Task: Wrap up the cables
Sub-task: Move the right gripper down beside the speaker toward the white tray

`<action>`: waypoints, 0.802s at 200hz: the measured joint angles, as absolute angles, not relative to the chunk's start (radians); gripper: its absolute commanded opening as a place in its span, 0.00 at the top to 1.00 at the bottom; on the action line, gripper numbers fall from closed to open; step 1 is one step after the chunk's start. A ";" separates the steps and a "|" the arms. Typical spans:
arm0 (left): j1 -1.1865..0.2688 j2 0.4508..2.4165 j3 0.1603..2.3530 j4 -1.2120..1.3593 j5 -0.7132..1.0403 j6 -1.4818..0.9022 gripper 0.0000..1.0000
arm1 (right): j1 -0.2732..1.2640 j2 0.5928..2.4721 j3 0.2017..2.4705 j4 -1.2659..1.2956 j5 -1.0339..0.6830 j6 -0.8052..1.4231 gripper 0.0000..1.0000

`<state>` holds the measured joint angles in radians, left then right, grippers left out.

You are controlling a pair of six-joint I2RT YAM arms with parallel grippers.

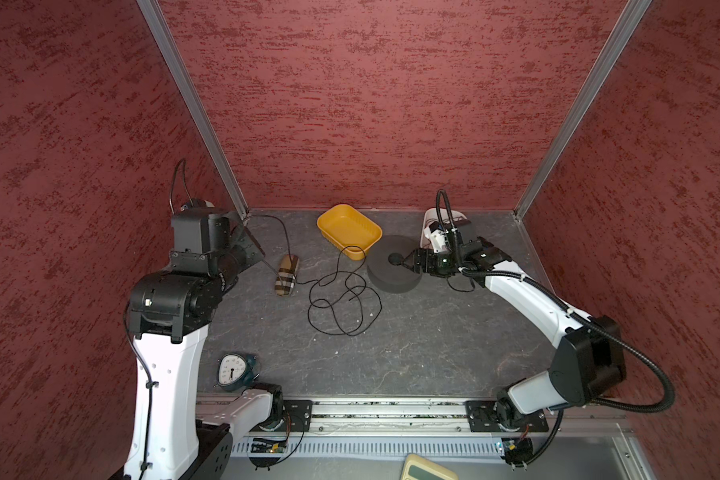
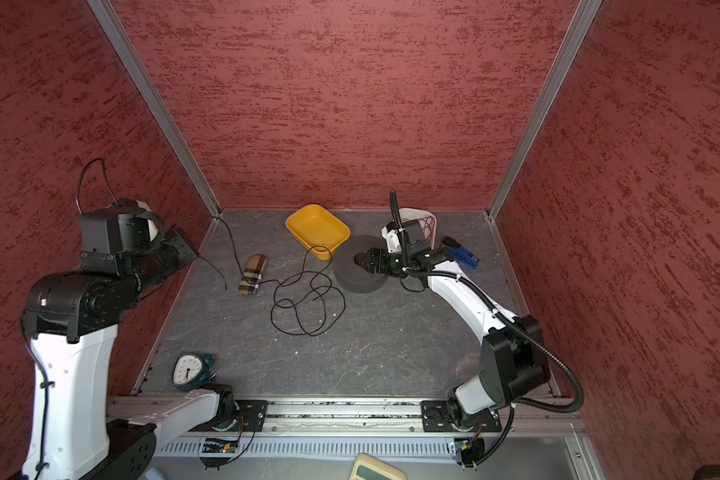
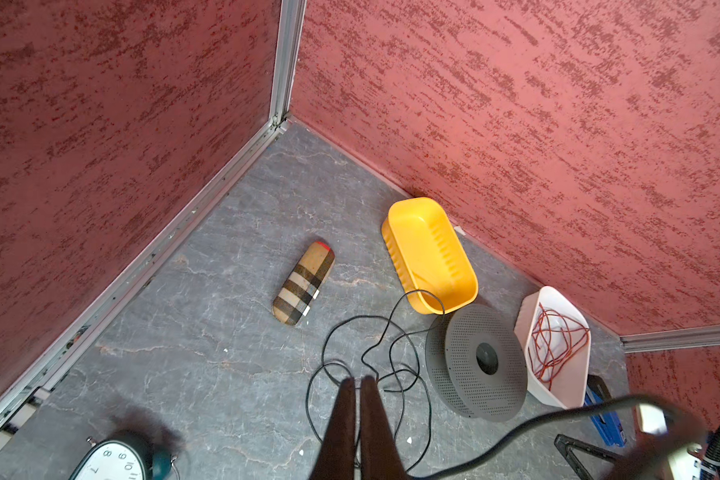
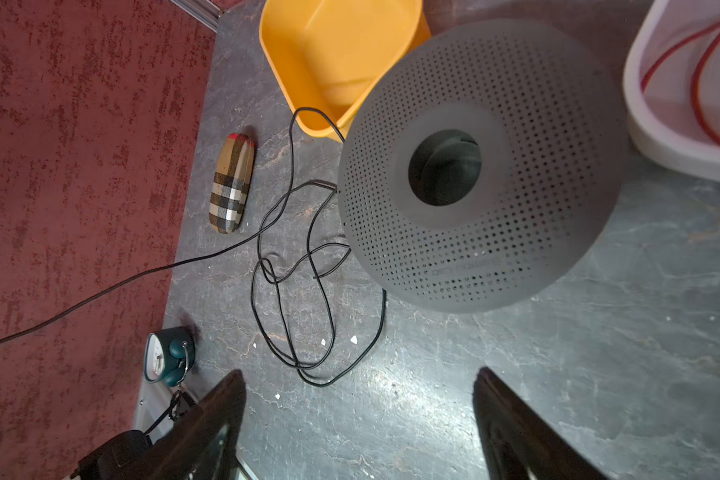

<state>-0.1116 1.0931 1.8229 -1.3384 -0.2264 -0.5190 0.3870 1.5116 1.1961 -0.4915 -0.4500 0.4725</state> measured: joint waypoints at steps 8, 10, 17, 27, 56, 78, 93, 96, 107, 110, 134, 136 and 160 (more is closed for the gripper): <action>-0.111 1.088 1.816 -1.343 -0.226 -0.520 1.00 | 0.381 1.514 1.173 -0.467 -0.462 0.490 0.17; -0.111 1.087 1.815 -1.344 -0.226 -0.520 1.00 | 0.379 1.515 1.166 -0.459 -0.466 0.498 0.18; -0.110 1.084 1.810 -1.348 -0.224 -0.520 1.00 | 0.373 1.518 1.142 -0.432 -0.476 0.518 0.18; -0.108 1.080 1.803 -1.348 -0.218 -0.520 1.00 | 0.363 1.523 1.107 -0.392 -0.493 0.545 0.20; -0.105 1.071 1.781 -1.351 -0.197 -0.519 1.00 | 0.328 1.565 1.011 -0.249 -0.550 0.645 0.23; -0.105 1.066 1.758 -1.350 -0.172 -0.520 1.00 | 0.316 1.609 0.974 -0.162 -0.573 0.710 0.23; -0.105 1.062 1.739 -1.346 -0.154 -0.525 1.00 | 0.311 1.631 0.961 -0.105 -0.581 0.750 0.24; -0.105 1.060 1.736 -1.345 -0.150 -0.527 1.00 | 0.311 1.634 0.958 -0.091 -0.582 0.758 0.24; -0.105 1.058 1.719 -1.340 -0.134 -0.530 1.00 | 0.305 1.645 0.947 -0.041 -0.589 0.794 0.24; -0.105 1.057 1.715 -1.339 -0.131 -0.531 1.00 | 0.305 1.648 0.945 -0.029 -0.591 0.801 0.24; -0.105 1.056 1.687 -1.331 -0.103 -0.538 1.00 | 0.298 1.679 0.908 0.091 -0.616 0.877 0.25; -0.105 1.056 1.686 -1.330 -0.102 -0.539 1.00 | 0.297 1.681 0.907 0.102 -0.619 0.881 0.26; -0.105 1.056 1.679 -1.328 -0.081 -0.542 1.00 | 0.290 1.709 0.893 0.202 -0.634 0.935 0.27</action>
<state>-0.1047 1.0565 1.6787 -1.3281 -0.0811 -0.5423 0.2897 1.7092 0.8932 0.2020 -0.6338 0.9348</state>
